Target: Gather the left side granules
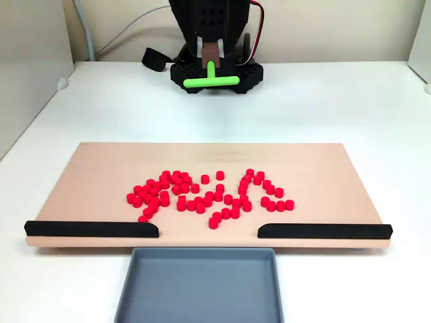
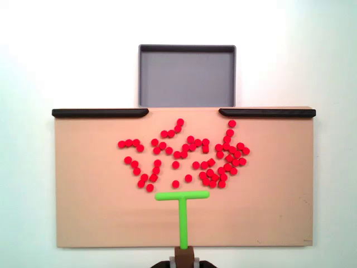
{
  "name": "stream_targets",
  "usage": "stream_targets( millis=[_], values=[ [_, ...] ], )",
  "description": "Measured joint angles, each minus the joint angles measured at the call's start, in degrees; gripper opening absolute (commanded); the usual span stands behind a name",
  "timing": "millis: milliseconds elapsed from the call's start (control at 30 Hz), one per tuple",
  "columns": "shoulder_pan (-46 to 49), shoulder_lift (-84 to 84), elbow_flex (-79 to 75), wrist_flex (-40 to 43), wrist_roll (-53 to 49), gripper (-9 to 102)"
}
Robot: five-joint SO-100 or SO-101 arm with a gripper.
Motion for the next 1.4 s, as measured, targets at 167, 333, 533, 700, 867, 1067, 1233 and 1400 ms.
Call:
stream_targets(
  millis=[167, 333, 533, 700, 867, 1067, 1233, 1400],
  values=[
    [0.0, -3.3, 0.0, -0.6, 0.1, 0],
    [0.1, -3.3, 0.0, -0.6, 0.1, 0],
    [0.1, -3.3, 0.0, -0.6, 0.1, 0],
    [0.1, -3.3, 0.0, -0.6, 0.1, 0],
    [0.1, -3.3, 0.0, -0.6, 0.1, 0],
    [0.1, -3.3, 0.0, -0.6, 0.1, 0],
    [0.1, -3.3, 0.0, -0.6, 0.1, 0],
    [0.1, -3.3, 0.0, -0.6, 0.1, 0]
  ],
)
